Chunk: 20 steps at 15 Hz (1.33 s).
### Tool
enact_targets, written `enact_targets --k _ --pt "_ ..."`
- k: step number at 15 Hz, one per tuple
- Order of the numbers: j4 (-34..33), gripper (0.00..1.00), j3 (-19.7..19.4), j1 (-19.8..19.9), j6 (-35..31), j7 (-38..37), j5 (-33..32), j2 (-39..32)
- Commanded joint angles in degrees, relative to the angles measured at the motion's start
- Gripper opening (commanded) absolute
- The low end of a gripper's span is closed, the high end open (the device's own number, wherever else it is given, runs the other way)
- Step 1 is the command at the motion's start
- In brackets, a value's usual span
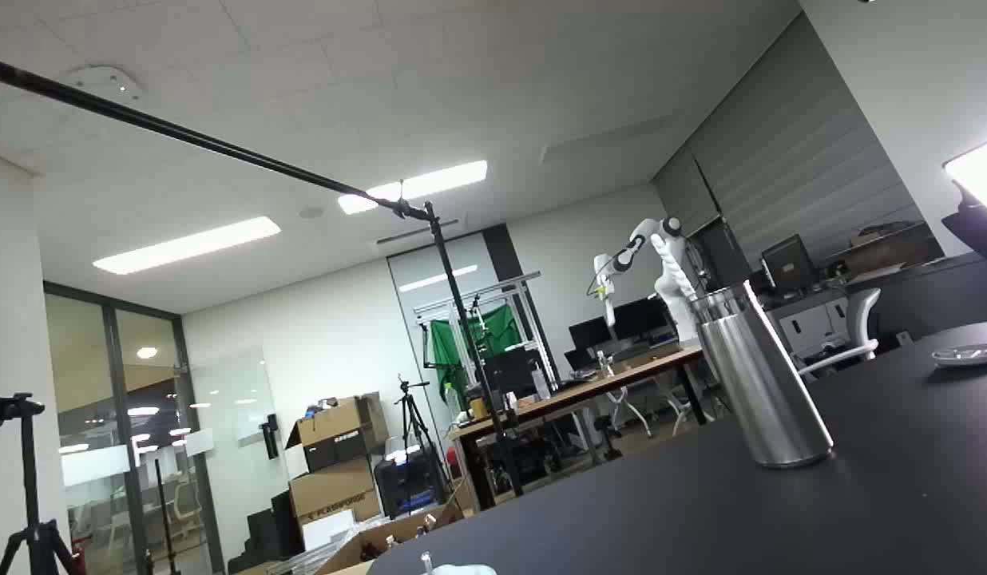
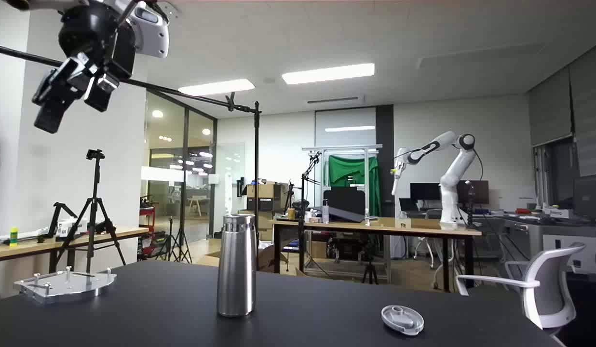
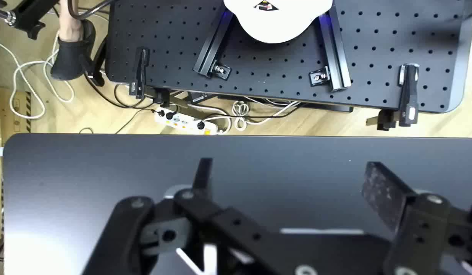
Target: Use the brush to clean the inside of the silver bottle
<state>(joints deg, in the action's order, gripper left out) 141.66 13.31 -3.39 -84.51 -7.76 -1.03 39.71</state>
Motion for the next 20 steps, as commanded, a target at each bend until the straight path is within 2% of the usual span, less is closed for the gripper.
enact_targets --k 1,20 --pt "-0.1 1.0 -1.1 -1.4 0.0 -0.7 -0.5 -0.3" --pt "-0.1 1.0 -1.0 -0.9 -0.9 -1.5 -1.2 0.0"
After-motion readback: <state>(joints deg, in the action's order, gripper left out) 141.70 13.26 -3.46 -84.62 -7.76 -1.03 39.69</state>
